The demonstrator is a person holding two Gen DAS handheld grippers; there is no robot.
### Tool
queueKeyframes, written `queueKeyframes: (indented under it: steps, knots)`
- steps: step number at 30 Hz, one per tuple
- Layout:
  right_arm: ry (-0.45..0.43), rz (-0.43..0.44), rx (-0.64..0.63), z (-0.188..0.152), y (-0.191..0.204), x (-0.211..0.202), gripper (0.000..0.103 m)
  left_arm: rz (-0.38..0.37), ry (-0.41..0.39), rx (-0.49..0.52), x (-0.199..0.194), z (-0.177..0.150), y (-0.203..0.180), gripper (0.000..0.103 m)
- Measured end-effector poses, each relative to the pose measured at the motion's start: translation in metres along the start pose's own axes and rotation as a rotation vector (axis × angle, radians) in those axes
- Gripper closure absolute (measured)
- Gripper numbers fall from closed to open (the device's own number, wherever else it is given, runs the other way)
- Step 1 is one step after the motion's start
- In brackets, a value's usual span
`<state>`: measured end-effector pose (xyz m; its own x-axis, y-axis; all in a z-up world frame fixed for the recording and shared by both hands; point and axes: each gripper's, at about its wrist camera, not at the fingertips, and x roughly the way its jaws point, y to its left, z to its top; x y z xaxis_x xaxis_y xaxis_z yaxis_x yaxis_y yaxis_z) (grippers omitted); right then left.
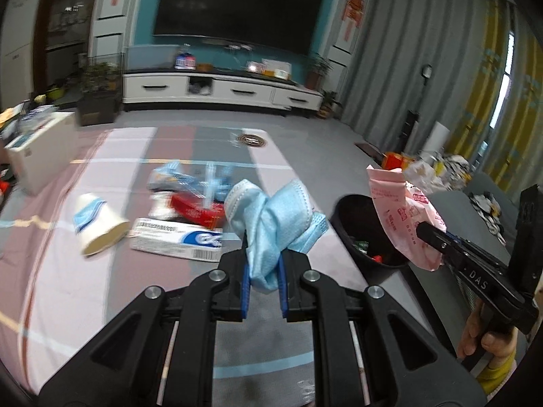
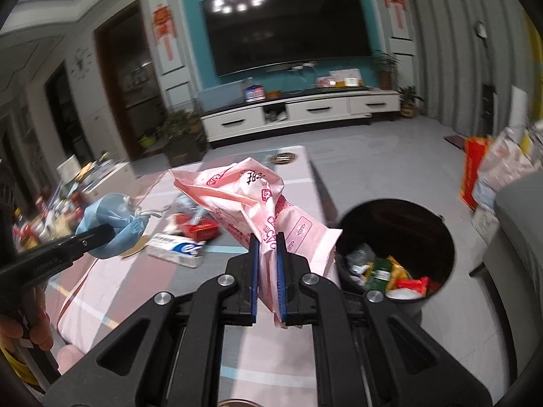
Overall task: Collect trash
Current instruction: 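Carry the blue mask and pink bag over to the black bin with both tools, then open both tools over the black bin to drop the mask and bag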
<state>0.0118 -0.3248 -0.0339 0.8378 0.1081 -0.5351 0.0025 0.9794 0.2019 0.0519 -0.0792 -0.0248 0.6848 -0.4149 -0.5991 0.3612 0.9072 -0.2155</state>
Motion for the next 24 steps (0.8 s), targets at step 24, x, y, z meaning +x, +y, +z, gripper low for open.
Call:
queueKeyframes:
  steps: [24]
  knots:
    - [0.047,-0.179,0.294,-0.018,-0.156,0.066,0.093,-0.166,0.284,0.300,0.207,0.020,-0.167,0.089]
